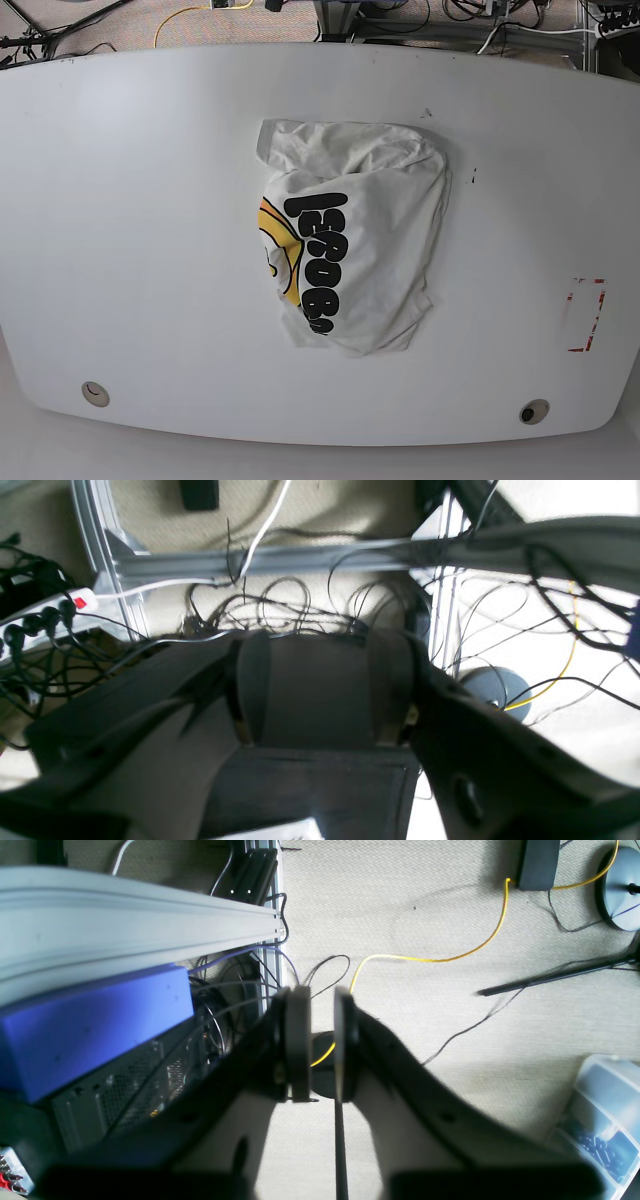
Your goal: Fold the T-shirt properly
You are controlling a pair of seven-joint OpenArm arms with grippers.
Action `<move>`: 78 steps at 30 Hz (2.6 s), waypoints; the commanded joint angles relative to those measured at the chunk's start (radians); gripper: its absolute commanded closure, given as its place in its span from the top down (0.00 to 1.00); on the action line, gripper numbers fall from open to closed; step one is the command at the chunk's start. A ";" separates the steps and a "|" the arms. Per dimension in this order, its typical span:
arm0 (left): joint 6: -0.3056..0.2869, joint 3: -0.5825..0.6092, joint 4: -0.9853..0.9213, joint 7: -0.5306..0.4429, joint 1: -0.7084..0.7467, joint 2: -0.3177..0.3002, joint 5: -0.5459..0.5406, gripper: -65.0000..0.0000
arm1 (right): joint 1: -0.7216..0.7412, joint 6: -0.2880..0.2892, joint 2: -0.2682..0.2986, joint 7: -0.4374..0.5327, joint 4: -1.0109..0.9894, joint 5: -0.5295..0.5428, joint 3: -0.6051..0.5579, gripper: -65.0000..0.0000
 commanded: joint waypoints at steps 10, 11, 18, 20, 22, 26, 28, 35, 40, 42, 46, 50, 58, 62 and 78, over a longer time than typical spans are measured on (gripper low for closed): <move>0.001 -0.014 0.297 0.021 0.248 -0.007 -0.003 0.43 | -0.157 0.059 -0.005 -0.080 0.229 0.043 0.000 0.12; 0.001 -0.014 0.314 0.022 0.265 -0.007 -0.003 0.43 | -0.164 0.073 -0.010 -0.093 0.246 0.054 0.000 0.12; 0.001 -0.078 0.478 0.022 0.388 -0.001 -0.005 0.43 | -0.247 0.148 -0.019 -0.192 0.417 0.131 0.000 0.11; 0.001 -0.093 0.519 0.022 0.420 -0.001 -0.005 0.43 | -0.275 0.148 -0.019 -0.209 0.471 0.152 0.000 0.11; 0.001 -0.104 0.556 0.022 0.449 -0.001 -0.005 0.43 | -0.302 0.148 -0.019 -0.224 0.519 0.171 0.000 0.11; 0.001 -0.132 0.641 0.024 0.512 -0.001 -0.005 0.43 | -0.362 0.148 -0.020 -0.255 0.626 0.209 0.000 0.11; 0.001 -0.147 0.688 0.024 0.538 -0.001 -0.005 0.43 | -0.393 0.148 -0.020 -0.264 0.677 0.233 0.002 0.11; 0.001 -0.204 0.845 0.022 0.595 -0.001 -0.006 0.43 | -0.470 0.145 -0.020 -0.267 0.800 0.283 0.003 0.11; 0.001 -0.222 0.931 0.021 0.615 -0.001 -0.006 0.43 | -0.473 0.148 -0.019 -0.262 0.803 0.332 0.006 0.11; 0.001 -0.222 0.938 0.018 0.610 -0.001 -0.008 0.43 | -0.471 0.148 -0.019 -0.256 0.803 0.345 0.006 0.11; 0.001 -0.222 0.941 0.016 0.576 -0.001 -0.008 0.43 | -0.468 0.148 -0.014 -0.199 0.803 0.379 0.006 0.11; 0.001 -0.222 0.941 0.014 0.532 0.001 -0.008 0.43 | -0.448 0.148 -0.014 -0.152 0.804 0.411 0.006 0.11; 0.001 -0.224 0.946 -0.065 0.478 0.010 -0.009 0.43 | -0.370 0.151 -0.014 -0.147 0.807 0.427 0.006 0.11; 0.001 -0.224 0.946 -0.144 0.469 0.027 -0.009 0.43 | -0.310 0.151 -0.011 -0.146 0.807 0.427 0.006 0.11; 0.001 -0.195 0.946 -0.210 0.337 0.059 -0.008 0.44 | -0.083 0.177 0.023 -0.147 0.809 0.418 0.003 0.12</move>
